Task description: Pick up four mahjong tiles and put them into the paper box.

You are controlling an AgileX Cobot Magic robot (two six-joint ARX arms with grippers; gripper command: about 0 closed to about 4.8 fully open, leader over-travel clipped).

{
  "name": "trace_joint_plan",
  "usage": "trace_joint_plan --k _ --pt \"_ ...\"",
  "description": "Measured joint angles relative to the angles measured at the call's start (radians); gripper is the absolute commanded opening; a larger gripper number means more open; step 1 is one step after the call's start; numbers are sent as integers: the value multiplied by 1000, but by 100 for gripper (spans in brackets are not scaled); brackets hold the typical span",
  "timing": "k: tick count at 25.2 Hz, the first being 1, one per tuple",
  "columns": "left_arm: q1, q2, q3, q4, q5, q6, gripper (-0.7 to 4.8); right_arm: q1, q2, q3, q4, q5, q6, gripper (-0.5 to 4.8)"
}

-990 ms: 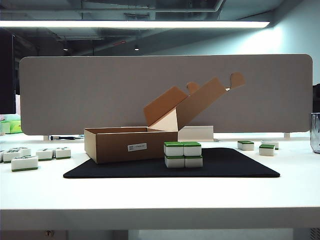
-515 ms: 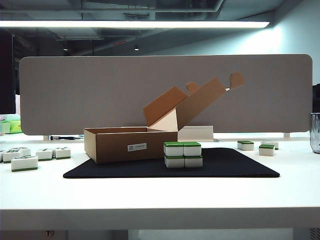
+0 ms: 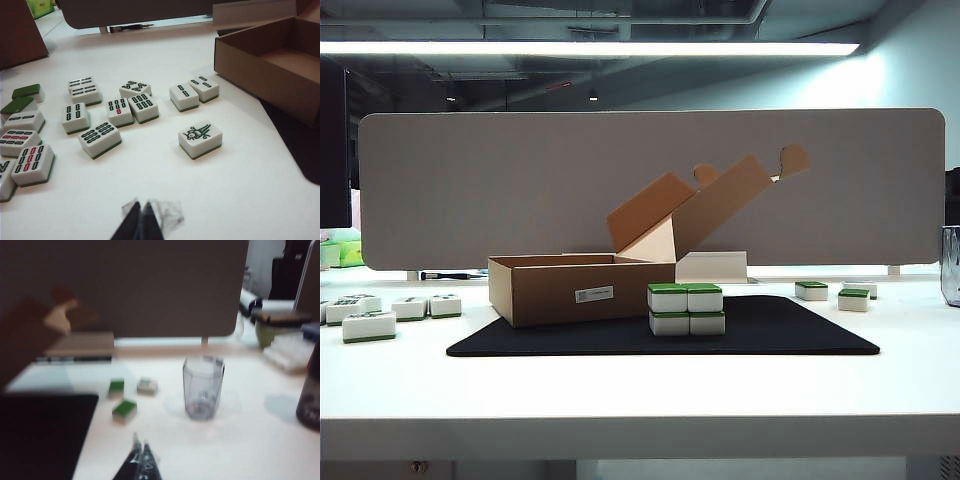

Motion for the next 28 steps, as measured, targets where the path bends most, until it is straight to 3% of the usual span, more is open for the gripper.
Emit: trace_joint_plan --k 7,12,18,28 --pt "0 0 0 0 0 0 -6 0 0 208 -150 0 12 -1" --pt "0 0 0 0 0 0 -6 0 2 402 -357 -20 12 -1" --pt "0 0 0 0 -4 0 -6 0 4 650 -662 -160 13 -1" --pt "0 0 0 -1 -12 -30 -6 0 5 818 -1021 -327 13 -1"
